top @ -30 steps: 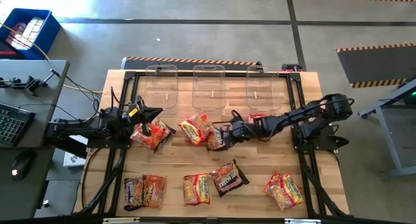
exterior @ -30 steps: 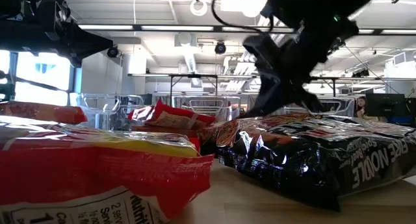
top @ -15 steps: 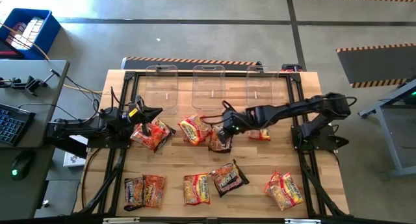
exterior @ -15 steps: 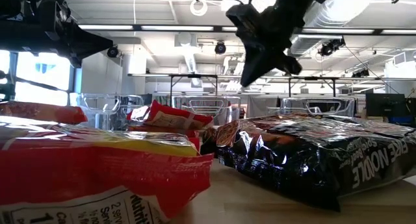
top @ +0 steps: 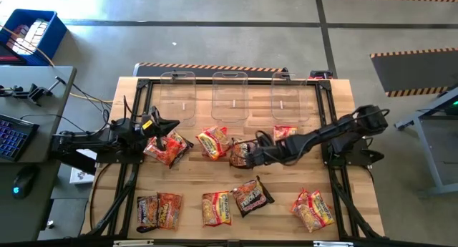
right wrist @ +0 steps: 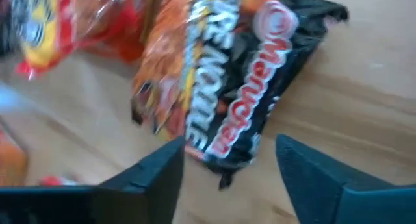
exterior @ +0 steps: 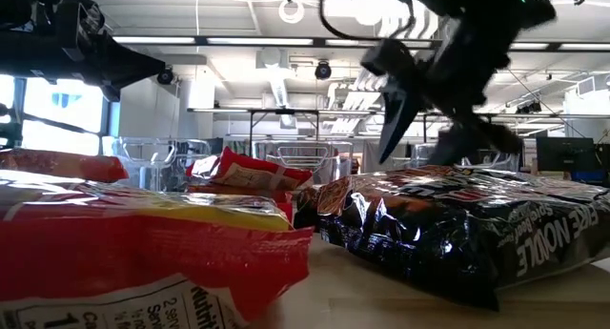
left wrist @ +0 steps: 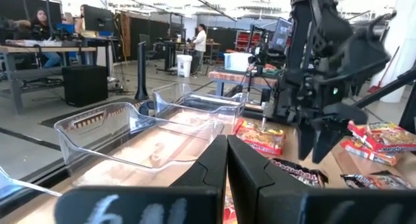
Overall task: Sort Maruchan noodles
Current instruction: Put the black noodle packs into the right transparent bin
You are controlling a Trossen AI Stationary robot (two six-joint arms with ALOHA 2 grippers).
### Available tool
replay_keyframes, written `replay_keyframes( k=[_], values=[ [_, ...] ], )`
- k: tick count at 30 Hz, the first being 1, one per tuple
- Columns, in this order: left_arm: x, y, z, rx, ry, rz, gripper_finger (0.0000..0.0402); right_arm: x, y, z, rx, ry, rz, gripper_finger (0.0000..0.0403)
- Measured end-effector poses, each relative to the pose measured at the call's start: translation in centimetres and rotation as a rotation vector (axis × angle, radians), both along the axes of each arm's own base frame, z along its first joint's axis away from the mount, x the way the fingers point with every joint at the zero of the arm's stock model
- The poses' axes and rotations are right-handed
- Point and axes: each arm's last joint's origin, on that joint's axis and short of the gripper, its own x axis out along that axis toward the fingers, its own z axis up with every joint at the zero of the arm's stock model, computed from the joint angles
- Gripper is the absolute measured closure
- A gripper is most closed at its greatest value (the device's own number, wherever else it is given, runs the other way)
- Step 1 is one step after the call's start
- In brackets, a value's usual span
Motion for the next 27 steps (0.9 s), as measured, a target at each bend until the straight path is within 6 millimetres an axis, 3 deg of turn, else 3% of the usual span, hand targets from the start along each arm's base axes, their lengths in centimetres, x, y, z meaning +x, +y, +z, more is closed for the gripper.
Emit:
replay_keyframes(
  k=[4, 10, 20, 23, 27],
  values=[
    [0.0, 0.0, 0.0, -0.001, 0.004, 0.000, 0.0399, -1.4, -0.4, -2.6, -0.005, -0.095, -0.125, 0.0140],
    [0.0, 0.0, 0.0, -0.001, 0.003, 0.000, 0.0399, -2.1, -1.4, -5.1, 0.014, -0.258, -0.196, 0.0135],
    [0.0, 0.0, -0.1, 0.000, 0.009, 0.000, 0.0399, 1.6, -2.2, -6.4, -0.015, -0.355, -0.164, 0.0137],
    [0.0, 0.0, -0.1, 0.000, 0.009, 0.000, 0.0399, 2.5, -2.2, -6.3, -0.044, -0.344, -0.129, 0.0158],
    [0.0, 0.0, -0.1, 0.000, 0.010, 0.000, 0.0399, 3.5, -2.2, -6.1, -0.068, -0.322, -0.091, 0.0233]
  ],
)
